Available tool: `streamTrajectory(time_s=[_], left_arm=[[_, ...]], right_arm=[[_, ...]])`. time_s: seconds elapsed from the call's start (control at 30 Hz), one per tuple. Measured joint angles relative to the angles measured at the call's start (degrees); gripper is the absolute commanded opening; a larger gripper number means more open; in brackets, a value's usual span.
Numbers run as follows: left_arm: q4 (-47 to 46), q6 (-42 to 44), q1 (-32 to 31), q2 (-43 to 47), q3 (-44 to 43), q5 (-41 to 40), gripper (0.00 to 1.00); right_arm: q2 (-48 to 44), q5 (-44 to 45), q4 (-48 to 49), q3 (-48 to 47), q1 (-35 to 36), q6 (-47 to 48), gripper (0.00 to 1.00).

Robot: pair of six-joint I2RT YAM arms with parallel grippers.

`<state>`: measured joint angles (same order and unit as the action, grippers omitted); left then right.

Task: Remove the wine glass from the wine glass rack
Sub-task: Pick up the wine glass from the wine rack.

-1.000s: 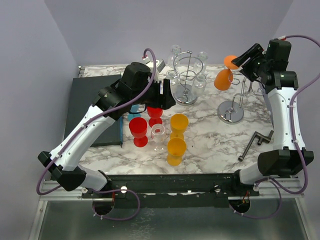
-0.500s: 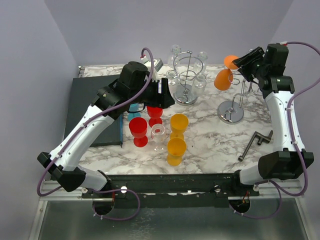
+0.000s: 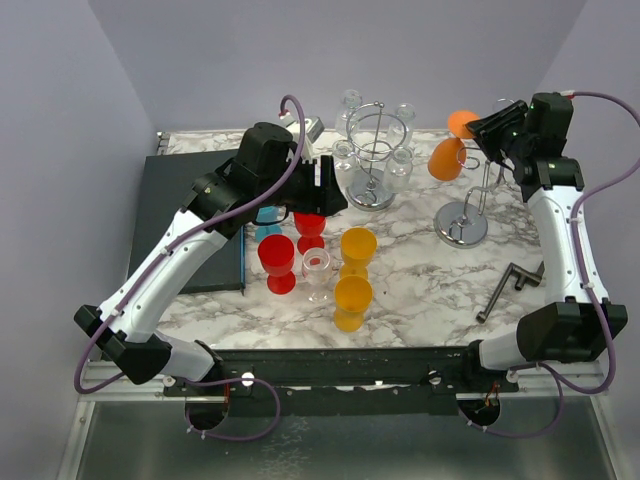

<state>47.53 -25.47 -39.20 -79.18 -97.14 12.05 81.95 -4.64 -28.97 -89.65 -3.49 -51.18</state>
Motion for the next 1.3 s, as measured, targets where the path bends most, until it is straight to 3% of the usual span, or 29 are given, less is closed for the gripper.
streamTrajectory(time_s=[0.83,1.3], left_arm=[[-0.37,0.02,1.6,0.33,0.55,1.07,0.66],[-0.76,0.0,2.03,0.57,0.57,1.92,0.66]], right_arm=[[-1.75,0.0,3.8,1.64,0.0,-3.8,0.01],[-2.38,-0.04,6.47,1.66,0.0,-5.62,0.0]])
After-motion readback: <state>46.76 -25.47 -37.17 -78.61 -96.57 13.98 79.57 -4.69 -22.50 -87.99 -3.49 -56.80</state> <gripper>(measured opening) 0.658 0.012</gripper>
